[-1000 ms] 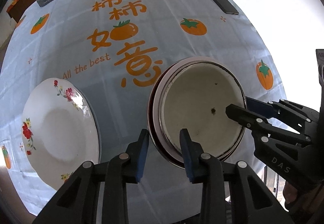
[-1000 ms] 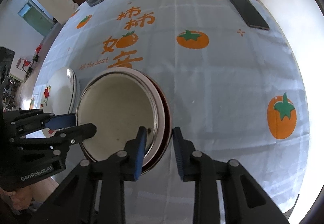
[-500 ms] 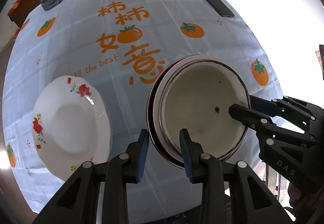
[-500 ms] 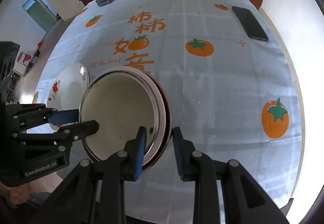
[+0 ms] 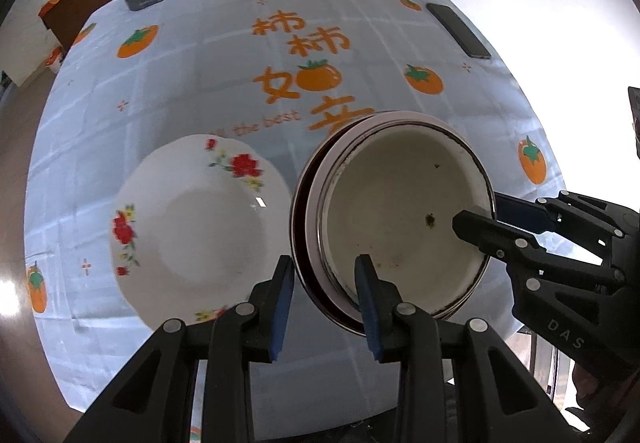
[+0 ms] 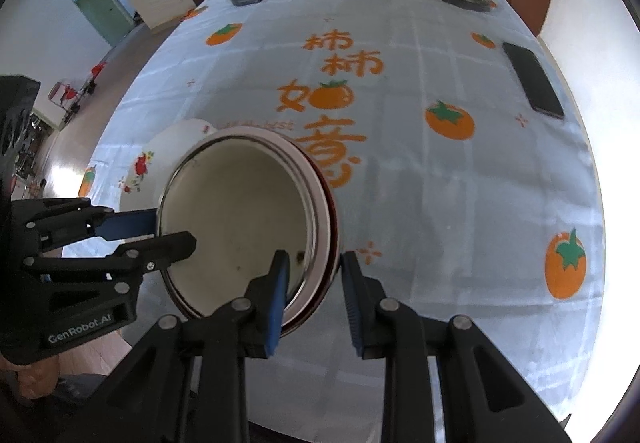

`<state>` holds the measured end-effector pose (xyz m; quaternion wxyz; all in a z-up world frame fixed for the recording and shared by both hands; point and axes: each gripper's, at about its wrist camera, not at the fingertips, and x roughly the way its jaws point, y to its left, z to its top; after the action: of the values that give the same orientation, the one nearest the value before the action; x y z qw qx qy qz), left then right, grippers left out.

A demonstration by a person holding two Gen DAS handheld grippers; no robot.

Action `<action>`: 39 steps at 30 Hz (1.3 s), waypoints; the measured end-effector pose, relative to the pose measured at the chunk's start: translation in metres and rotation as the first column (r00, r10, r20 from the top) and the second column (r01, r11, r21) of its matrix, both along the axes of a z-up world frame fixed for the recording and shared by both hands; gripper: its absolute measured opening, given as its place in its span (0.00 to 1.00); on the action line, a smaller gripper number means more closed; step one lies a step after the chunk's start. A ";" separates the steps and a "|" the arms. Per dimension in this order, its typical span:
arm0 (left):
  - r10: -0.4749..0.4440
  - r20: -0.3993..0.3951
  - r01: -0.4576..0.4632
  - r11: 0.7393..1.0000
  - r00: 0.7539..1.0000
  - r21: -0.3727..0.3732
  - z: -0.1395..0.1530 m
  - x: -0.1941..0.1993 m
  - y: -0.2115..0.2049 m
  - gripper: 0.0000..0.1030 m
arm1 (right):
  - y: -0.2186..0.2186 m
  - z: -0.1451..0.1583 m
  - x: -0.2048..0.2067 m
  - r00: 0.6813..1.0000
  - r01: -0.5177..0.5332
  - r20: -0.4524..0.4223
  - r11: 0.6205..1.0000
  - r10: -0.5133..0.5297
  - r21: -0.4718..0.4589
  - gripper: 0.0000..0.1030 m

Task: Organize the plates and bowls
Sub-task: 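Lift the nested bowl stack with both grippers over the red-flower plates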

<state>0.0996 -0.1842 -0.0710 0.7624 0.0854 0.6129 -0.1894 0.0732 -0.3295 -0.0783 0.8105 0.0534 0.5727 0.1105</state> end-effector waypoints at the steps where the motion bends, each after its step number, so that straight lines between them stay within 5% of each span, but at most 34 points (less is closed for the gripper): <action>1: 0.004 0.003 -0.004 1.000 1.000 0.002 0.001 0.001 0.003 0.33 | 0.004 0.001 0.001 1.000 -0.005 0.002 1.000 0.005 0.000 0.26; 39: 0.179 0.019 -0.179 0.984 0.984 0.009 0.005 0.022 0.100 0.32 | 0.103 0.006 0.044 0.985 -0.171 0.010 0.985 0.171 -0.008 0.26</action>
<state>0.1219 -0.0845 -0.0664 0.7814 0.0358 0.6121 -0.1162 0.1170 -0.2269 -0.0726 0.8014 0.0005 0.5710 0.1779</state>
